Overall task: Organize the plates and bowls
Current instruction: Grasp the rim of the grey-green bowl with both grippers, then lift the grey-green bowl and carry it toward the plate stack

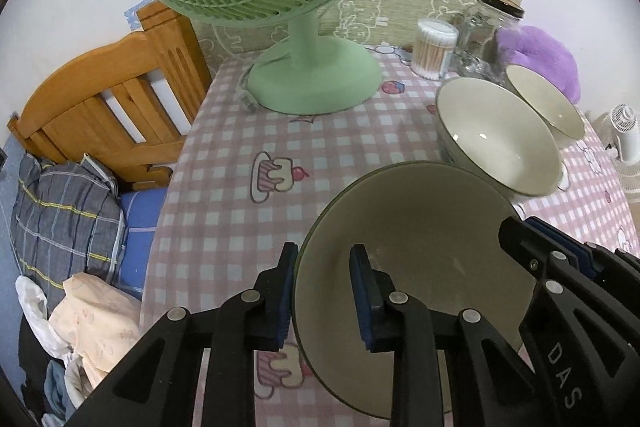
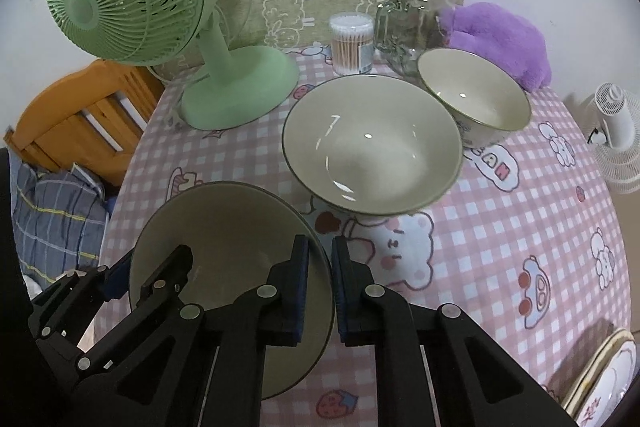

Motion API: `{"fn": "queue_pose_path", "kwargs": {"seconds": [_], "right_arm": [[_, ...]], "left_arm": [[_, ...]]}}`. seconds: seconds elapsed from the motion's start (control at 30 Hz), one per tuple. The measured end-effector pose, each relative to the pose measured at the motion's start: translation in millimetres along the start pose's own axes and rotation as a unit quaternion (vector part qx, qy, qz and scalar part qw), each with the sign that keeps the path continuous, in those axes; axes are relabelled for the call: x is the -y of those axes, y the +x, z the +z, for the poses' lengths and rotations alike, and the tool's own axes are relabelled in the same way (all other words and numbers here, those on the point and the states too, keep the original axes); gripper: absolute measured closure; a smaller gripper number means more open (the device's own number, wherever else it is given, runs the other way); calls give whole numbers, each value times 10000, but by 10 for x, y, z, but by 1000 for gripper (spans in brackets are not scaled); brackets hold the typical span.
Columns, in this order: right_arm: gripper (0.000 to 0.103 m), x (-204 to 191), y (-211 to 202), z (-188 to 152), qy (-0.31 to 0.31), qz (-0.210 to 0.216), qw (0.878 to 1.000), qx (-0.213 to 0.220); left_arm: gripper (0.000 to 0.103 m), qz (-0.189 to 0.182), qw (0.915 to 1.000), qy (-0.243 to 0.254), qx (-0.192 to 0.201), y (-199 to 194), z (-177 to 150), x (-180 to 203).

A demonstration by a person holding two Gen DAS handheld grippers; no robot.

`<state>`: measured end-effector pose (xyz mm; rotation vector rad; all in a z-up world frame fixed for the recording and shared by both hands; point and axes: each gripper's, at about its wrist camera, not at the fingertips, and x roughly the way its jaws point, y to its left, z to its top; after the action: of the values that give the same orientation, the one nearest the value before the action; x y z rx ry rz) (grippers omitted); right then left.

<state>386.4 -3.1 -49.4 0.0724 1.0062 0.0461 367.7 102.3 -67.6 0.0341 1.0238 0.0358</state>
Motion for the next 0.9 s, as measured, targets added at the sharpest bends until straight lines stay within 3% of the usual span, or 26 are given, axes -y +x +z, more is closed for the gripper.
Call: {"fn": "queue_pose_path", "kwargs": {"seconds": [0.9], "right_arm": [[88, 546, -920, -954, 324, -277, 9991, -67]], "left_arm": [[79, -305, 9988, 372, -133, -791, -855, 618]]}}
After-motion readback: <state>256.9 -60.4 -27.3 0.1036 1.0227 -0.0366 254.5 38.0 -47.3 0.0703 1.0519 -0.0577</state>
